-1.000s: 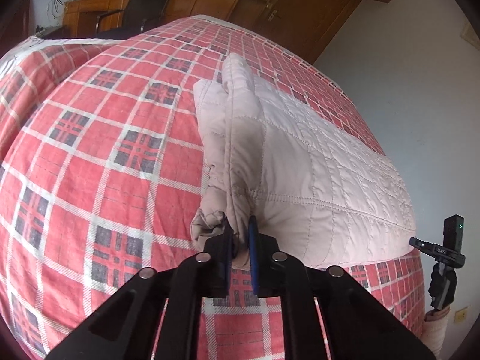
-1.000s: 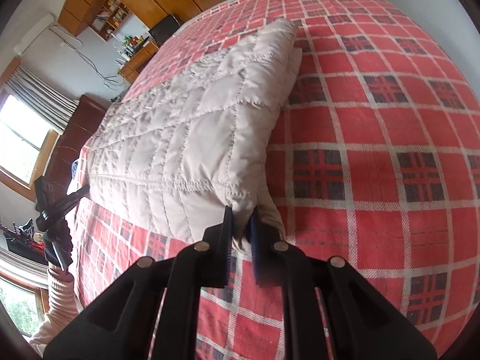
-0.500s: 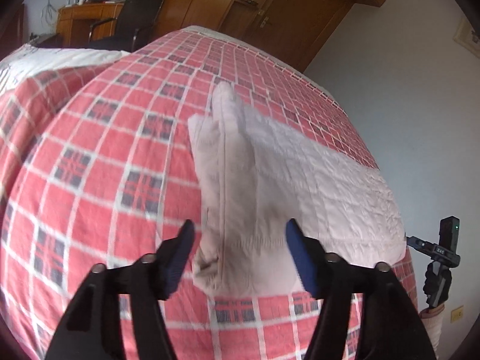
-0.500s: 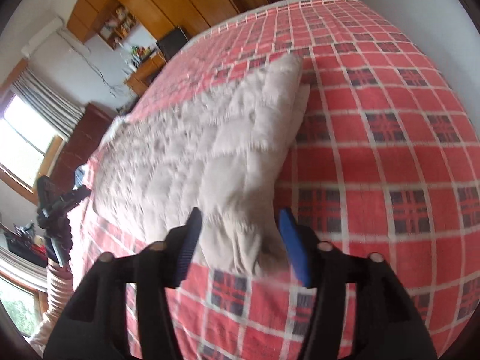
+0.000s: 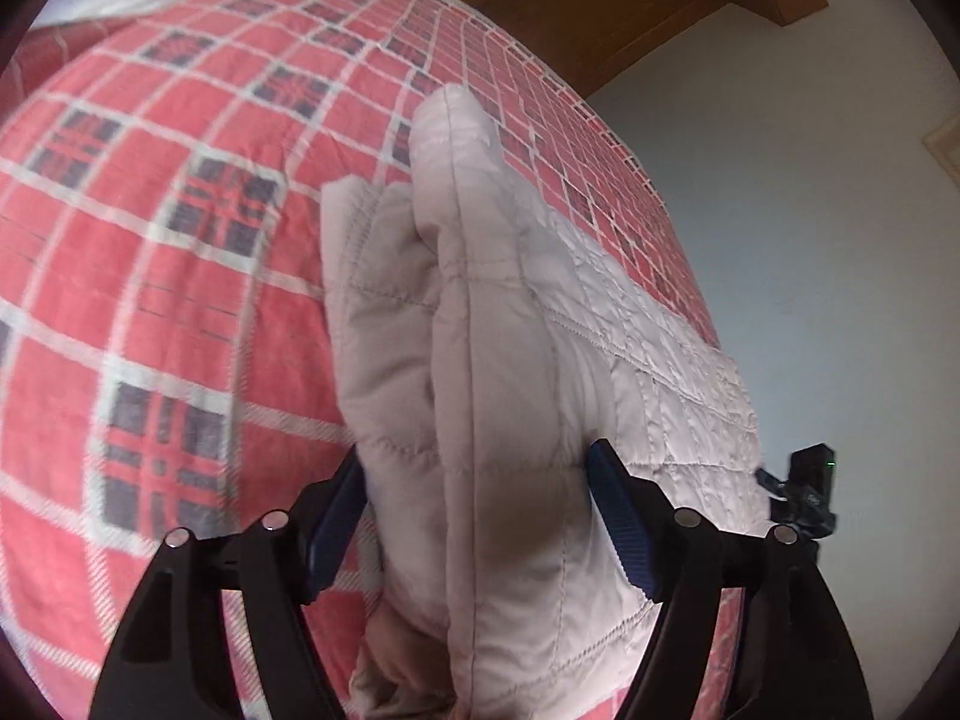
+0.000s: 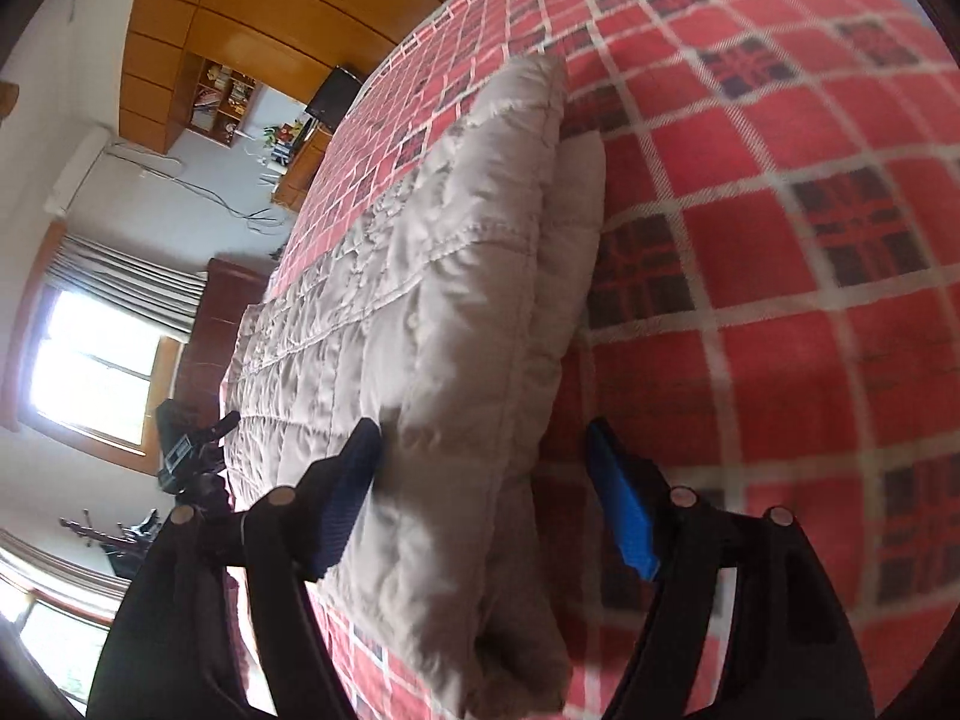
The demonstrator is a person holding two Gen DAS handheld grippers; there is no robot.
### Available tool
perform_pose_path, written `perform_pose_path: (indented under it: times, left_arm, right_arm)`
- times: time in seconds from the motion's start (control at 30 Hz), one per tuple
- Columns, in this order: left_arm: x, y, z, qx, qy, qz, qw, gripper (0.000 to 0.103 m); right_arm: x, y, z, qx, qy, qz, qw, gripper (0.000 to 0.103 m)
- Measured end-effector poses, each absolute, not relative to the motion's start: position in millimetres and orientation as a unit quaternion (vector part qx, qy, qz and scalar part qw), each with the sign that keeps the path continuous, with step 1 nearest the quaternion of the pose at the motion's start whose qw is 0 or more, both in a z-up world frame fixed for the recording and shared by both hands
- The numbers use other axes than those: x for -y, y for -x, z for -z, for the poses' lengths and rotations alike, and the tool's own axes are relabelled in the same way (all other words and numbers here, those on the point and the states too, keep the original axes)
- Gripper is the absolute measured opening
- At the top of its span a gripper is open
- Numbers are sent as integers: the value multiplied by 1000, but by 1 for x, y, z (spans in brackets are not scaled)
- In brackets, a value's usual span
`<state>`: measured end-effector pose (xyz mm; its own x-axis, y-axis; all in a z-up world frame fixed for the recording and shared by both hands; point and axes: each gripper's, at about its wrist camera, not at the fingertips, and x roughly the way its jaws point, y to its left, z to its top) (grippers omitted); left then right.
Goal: Fold large clothes
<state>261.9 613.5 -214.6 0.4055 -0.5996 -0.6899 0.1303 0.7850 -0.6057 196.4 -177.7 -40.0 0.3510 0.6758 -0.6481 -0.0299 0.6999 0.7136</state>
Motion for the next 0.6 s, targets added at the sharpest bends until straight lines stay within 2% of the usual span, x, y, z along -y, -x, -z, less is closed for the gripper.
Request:
perform_pose_path:
  times: [0.1,0.17,0.2,0.23,0.27,0.37,0.47,0.6]
  left_arm:
    - [-606,-268,221,-500,237,242,797,77]
    - [-600,-270,221,-500,233,243,798,76]
    - [-597,-270,220,-501,230,243,798,73]
    - [-593,-271,220,-501,223,241,801,57]
    - [-589,-270,220,-504,219,239,801,45]
    - [-582,-262,214,-492,206,234,813,27]
    - [-579,-250,204,-476,208,236,821,19]
    - [-576,-244,191,-461,217,249,823,18]
  right_arm:
    - [174,-204,44,-514,-312,-237,763,70]
    - [168,-207,44,-515,-313,-247,759,57]
    - [164,-210,44,-519,-314,-251,755,54]
    - [160,-211,44,-522,-306,-247,757,49]
    - [155,-211,42,-521,-297,-245,762,42]
    - [153,-206,31,-507,-299,-253,768,26]
    - [151,-198,14,-494,-296,-261,775,18]
    - [150,-182,-14,-478,-281,-276,785,16]
